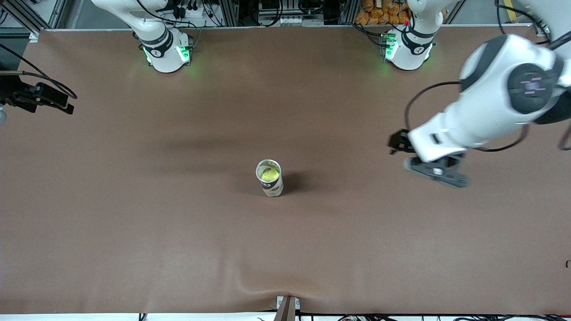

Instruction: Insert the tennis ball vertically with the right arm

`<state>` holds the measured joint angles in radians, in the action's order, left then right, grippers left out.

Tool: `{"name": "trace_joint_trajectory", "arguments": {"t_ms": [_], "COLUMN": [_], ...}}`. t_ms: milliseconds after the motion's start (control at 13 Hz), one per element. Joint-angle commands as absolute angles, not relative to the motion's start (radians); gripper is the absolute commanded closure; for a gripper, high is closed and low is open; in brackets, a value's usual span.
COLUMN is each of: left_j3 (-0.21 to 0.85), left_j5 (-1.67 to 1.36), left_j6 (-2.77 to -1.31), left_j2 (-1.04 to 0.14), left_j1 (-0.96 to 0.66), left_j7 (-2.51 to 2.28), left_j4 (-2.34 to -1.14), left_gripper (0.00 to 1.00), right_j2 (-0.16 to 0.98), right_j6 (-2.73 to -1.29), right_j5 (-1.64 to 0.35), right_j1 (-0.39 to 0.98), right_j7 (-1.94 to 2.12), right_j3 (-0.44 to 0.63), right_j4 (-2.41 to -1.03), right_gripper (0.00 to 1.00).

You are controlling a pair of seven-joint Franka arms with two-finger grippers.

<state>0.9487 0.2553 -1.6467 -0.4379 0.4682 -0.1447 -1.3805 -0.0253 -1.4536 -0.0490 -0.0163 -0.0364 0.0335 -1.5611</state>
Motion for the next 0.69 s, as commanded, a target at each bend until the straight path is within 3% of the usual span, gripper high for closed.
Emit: {"name": "trace_joint_trajectory", "arguments": {"t_ms": [0,463,617], "left_j3": [0.965,0.954,0.884], "left_j5": [0.256,0.247,0.241], "left_j6": [-1.612,-1.582,-1.588], "left_j2": [-0.397,-0.267,-0.221], "left_j1": [0.567,0.624,0.567], "left_j7": [-0.135,-0.126,-0.132], "left_j4": [-1.345,-1.342,-1.345], "left_gripper": [0.0,0.0,0.0], "right_j2": [-0.049,-0.046,-0.046], "right_j6": [-1.46,-1.499,-1.499], "right_j5": [-0.037,0.012,0.011], "right_j1": [-0.014,-0.009,-0.006], "right_j7": [-0.032,0.026,0.026], "right_j3": [0.034,0.029,0.029], "right_j4": [-1.572,-1.574,-1.569], "right_gripper": [0.0,0.0,0.0]}}
